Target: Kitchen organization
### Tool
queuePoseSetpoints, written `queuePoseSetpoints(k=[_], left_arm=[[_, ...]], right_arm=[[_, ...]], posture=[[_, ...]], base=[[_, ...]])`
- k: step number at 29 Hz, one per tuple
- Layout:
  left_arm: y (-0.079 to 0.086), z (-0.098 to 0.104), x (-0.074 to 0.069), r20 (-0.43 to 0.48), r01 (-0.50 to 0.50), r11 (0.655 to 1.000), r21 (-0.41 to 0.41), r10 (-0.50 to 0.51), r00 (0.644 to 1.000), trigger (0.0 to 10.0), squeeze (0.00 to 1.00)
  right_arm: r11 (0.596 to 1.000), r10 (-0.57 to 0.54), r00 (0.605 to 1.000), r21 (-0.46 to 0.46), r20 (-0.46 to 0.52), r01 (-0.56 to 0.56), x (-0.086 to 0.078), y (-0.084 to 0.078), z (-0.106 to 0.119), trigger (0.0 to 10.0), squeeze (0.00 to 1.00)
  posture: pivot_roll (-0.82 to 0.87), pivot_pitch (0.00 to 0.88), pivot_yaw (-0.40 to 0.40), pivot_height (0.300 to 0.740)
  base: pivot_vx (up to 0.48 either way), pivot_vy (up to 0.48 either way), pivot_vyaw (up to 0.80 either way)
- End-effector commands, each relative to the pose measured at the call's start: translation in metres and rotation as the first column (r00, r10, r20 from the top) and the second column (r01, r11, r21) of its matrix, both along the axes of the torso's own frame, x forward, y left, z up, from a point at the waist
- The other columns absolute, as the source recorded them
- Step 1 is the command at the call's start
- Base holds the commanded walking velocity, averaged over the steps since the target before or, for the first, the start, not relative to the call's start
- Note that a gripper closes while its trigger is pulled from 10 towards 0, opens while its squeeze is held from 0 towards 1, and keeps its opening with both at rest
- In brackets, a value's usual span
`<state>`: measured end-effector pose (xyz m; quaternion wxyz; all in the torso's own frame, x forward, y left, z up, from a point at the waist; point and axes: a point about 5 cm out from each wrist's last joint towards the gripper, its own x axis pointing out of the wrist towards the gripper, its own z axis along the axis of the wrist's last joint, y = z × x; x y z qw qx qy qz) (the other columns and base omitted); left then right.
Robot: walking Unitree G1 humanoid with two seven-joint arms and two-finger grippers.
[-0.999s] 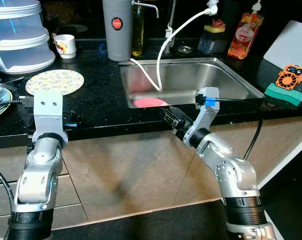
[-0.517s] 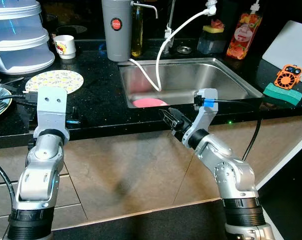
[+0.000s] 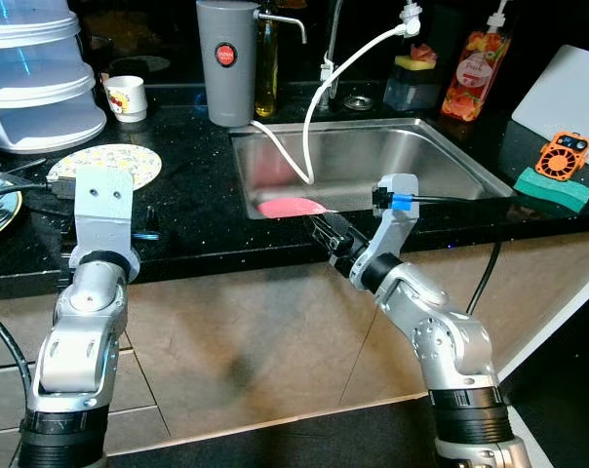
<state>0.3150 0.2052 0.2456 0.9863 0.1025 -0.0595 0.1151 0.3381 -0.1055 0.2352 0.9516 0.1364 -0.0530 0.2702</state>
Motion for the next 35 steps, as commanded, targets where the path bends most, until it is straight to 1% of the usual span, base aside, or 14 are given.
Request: queuePoseSetpoints(k=[1, 23, 35], left_arm=[[-0.0047, -0.0019, -0.0017, -0.01, 0.02, 1.0, -0.008, -0.02, 1.0, 10.0, 0.0], [-0.0077, -0.0006, -0.0035, -0.008, 0.036, 0.999, -0.001, -0.036, 0.999, 10.0, 0.0], [-0.0115, -0.0011, -0.0048, -0.012, 0.041, 0.999, 0.0, -0.041, 0.999, 10.0, 0.0]], right_arm=[[1.0, 0.006, 1.0, -0.002, -0.015, -0.006, -0.002, 0.0003, -0.0035, 10.0, 0.0], [1.0, 0.02, 1.0, -0.005, -0.018, -0.02, -0.0031, 0.0027, -0.0054, 10.0, 0.0], [1.0, 0.027, 0.999, -0.008, -0.024, -0.027, -0.004, 0.0034, -0.0076, 10.0, 0.0]], posture=[[0.01, 0.099, -0.017, 0.74], [0.01, 0.103, -0.016, 0.74], [0.02, 0.106, -0.014, 0.74]], base=[[0.379, 0.0, 0.0], [0.371, 0.0, 0.0], [0.0, 0.0, 0.0]])
